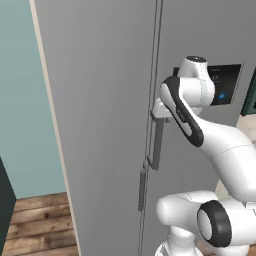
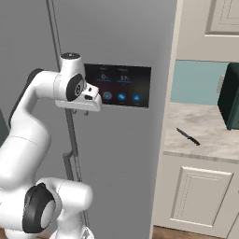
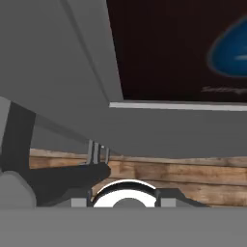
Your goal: Retrieve the butter from the fridge and place it on a plate on the dining table. Then retrieve the butter knife by the fridge and place it near the plate.
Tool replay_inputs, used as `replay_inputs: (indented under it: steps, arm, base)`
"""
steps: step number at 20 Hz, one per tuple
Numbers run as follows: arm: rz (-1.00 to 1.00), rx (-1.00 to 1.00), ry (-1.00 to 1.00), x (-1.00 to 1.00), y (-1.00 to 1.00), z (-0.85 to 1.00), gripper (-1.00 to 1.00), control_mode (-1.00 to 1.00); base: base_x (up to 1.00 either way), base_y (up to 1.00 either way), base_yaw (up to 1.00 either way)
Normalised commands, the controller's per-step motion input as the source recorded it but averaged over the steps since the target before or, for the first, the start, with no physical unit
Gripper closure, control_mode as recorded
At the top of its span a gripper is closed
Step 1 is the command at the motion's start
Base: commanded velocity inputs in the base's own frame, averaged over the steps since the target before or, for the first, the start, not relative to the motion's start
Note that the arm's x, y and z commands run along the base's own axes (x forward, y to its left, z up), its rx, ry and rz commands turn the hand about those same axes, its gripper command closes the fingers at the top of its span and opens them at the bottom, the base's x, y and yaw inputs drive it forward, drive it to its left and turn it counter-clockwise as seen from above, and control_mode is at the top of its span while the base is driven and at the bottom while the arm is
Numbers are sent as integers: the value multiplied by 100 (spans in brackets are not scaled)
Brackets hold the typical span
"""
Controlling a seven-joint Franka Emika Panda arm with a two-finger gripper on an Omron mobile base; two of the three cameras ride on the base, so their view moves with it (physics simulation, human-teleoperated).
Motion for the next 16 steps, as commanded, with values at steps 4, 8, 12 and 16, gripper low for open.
replay_inputs:
  steps: [4,8,12,16]
  arm:
    - [0,0,-9,-14,27,-2,-100,-100]
    - [-2,0,-5,-33,38,-20,-100,-100]
    - [-5,0,0,-36,19,-16,-100,-100]
    - [-2,0,0,-26,24,-16,-100,-100]
  base:
    - [0,0,0]
    - [0,0,0]
    - [0,0,0]
    - [0,0,0]
